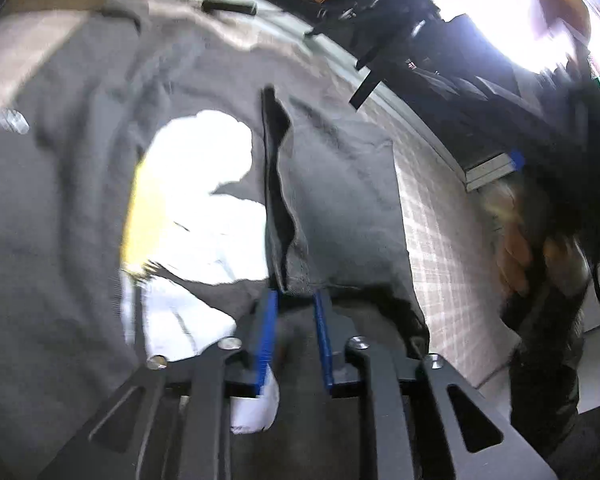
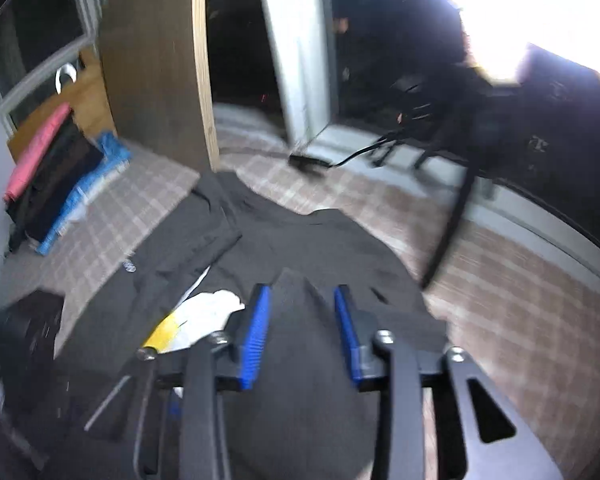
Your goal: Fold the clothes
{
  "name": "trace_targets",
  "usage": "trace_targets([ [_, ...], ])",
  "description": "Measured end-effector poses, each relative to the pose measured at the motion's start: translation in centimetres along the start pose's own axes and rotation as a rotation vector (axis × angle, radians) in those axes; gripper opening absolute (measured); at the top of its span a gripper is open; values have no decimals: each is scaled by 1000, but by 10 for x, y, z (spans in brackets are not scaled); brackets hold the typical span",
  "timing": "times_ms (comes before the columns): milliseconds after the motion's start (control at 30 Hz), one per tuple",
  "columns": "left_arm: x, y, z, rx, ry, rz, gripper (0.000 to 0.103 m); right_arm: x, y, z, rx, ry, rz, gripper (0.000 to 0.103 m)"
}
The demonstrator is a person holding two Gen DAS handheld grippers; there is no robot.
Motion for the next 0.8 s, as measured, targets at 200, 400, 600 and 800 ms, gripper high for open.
trace_targets([
  [200,27,32,-1,30,24,169,37,-87,8,-24,12,-88,123,35],
  [400,26,17,25,85,-41,193,35,-142,32,7,-187,-286,30,35],
  [600,-1,35,16,23,-56,216,35,-102,74,-26,-81,-110,217,34],
  [800,-34,57,37,-16,-110,233,36,-61,72,26,-75,-77,109,34],
])
Point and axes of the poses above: each gripper's, at about its wrist camera, not at the fingertips, and z roughly the way its jaws point, y to its right, x to its top, the point moved 9 cm from there along z, roughly the way its jaws point, and after that the axes turned 4 degrees about -z, right-handed, at the moved point
